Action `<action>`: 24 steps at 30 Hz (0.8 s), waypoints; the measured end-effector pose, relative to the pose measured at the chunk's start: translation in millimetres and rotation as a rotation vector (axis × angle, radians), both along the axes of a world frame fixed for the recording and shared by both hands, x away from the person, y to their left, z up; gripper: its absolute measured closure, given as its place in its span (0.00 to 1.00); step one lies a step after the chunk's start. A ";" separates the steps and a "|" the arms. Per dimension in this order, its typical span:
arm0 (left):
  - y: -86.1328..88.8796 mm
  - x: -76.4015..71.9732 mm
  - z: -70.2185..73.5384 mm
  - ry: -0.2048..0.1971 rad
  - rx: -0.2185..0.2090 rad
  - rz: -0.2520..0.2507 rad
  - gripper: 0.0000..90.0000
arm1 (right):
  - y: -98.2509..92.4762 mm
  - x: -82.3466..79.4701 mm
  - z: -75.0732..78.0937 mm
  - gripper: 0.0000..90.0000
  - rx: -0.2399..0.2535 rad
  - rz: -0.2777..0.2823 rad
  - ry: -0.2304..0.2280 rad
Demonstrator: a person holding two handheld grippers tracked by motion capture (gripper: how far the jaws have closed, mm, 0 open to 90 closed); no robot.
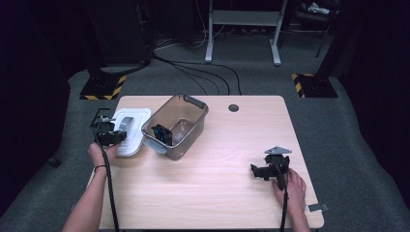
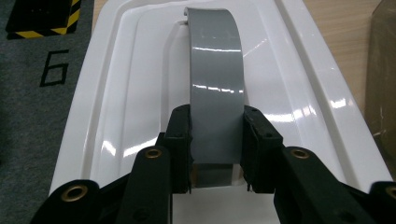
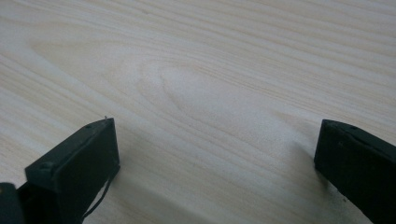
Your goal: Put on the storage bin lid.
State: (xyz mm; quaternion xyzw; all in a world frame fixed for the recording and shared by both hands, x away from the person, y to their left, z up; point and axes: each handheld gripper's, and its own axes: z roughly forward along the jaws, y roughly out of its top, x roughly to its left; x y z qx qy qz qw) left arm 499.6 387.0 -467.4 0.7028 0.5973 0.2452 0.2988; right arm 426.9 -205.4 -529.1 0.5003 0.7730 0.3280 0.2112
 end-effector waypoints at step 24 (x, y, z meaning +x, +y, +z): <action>4.8 -6.1 49.4 -0.016 0.023 -0.052 0.75 | 0.0 0.0 0.0 0.00 0.000 0.000 0.000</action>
